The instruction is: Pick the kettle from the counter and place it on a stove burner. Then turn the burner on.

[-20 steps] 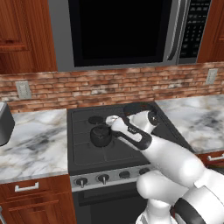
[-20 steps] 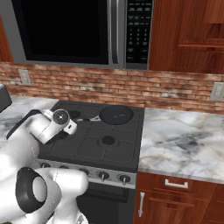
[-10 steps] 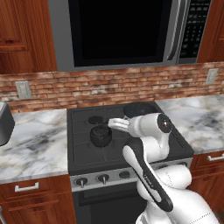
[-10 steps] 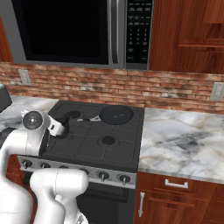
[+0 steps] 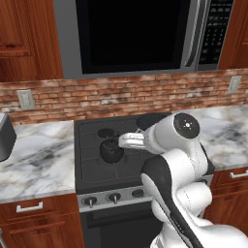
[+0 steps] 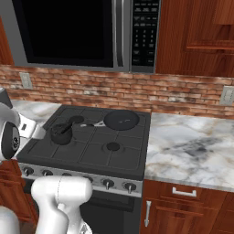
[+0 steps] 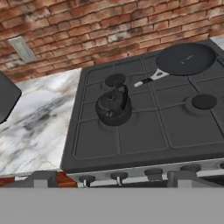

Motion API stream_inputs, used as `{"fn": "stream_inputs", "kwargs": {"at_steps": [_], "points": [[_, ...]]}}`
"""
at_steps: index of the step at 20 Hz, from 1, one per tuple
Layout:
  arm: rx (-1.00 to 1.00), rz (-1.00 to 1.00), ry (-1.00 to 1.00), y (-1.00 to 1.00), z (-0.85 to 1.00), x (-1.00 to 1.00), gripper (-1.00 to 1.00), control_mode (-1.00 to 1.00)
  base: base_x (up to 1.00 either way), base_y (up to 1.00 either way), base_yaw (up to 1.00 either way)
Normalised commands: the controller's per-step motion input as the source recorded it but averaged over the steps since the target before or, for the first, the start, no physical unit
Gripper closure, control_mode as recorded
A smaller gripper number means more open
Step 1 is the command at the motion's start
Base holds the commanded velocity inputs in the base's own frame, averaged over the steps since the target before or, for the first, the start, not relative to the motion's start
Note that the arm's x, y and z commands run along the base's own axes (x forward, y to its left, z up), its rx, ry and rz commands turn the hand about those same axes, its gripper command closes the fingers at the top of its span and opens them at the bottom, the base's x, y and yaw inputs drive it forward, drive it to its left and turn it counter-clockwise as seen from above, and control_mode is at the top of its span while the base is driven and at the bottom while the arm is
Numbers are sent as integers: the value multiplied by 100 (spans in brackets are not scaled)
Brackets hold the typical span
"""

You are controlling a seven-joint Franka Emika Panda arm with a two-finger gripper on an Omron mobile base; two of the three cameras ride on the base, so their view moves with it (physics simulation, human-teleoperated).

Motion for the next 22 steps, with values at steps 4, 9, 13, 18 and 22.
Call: {"fn": "stream_inputs", "kwargs": {"at_steps": [4, 9, 13, 18, 22], "points": [[-5, 0, -1, 8, -2, -9, -100, -100, 0, 0, 0], [-17, 0, 5, 21, -87, -43, -100, -100, 0, 0, 0], [-18, 0, 5, 31, -100, -59, -100, -100, 0, 0, 0], [-18, 3, 0, 19, -85, -65, -100, -100, 0, 0, 0], [-21, 8, 0, 13, -66, -73, -100, -100, 0, 0, 0]]}}
